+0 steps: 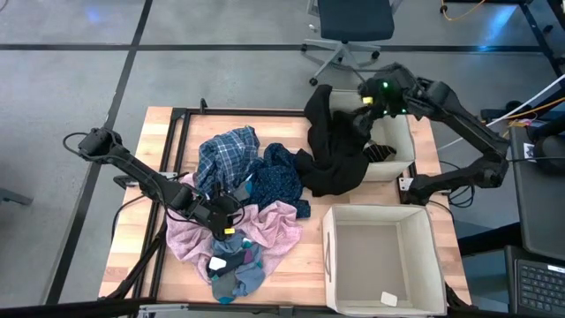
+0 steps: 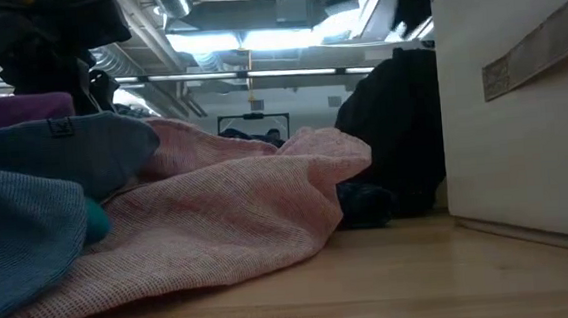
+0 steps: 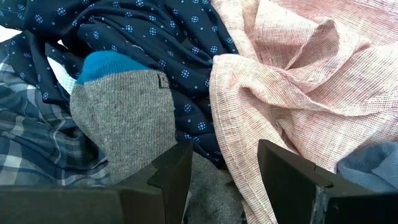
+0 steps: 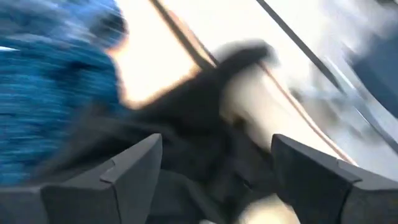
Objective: Sort clothes
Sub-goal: Put the black shirt into the top laundry organizer
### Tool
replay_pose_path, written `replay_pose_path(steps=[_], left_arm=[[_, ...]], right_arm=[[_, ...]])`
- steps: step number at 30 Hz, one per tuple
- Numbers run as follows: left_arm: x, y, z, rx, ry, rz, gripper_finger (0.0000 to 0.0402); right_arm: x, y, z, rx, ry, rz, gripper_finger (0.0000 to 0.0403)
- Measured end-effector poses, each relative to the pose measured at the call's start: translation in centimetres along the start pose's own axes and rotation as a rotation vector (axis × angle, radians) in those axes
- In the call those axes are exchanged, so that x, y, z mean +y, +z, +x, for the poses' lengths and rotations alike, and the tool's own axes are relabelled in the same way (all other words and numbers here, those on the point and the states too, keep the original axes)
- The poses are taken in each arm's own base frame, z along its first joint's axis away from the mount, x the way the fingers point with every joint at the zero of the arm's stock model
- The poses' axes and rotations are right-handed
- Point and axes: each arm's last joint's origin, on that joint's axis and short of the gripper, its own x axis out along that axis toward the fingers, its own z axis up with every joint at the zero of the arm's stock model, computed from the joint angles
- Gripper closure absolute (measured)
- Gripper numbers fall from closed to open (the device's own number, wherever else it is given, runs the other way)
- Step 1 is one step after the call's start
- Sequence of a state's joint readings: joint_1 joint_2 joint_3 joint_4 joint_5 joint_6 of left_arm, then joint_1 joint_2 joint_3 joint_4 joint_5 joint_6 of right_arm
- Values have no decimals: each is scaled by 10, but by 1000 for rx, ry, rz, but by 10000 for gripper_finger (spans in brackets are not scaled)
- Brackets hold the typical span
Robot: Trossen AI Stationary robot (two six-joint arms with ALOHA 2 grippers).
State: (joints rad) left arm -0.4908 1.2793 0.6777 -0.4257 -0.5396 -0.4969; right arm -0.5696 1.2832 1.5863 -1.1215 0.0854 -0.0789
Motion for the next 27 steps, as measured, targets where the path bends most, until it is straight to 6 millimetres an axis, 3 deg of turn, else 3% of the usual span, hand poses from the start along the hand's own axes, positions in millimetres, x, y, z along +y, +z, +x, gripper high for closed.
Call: replay_pose_path(steps=[8, 12, 16, 23, 27], left_arm=[[0, 0, 0, -2, -1, 6, 229], [0, 0, 0, -3, -1, 5, 229], [0, 0, 0, -3, -1, 5, 229], [0, 0, 0, -3, -1, -1, 229], [0, 0, 0, -3, -2, -5, 229]], right_arm=[[88, 18, 3, -194, 327, -358, 108], [132, 19, 21, -193, 359, -516, 117], [166, 14, 55, -104, 301, -653, 125], [195, -9, 129, 200, 172, -798, 134], [199, -27, 155, 389, 62, -844, 134]])
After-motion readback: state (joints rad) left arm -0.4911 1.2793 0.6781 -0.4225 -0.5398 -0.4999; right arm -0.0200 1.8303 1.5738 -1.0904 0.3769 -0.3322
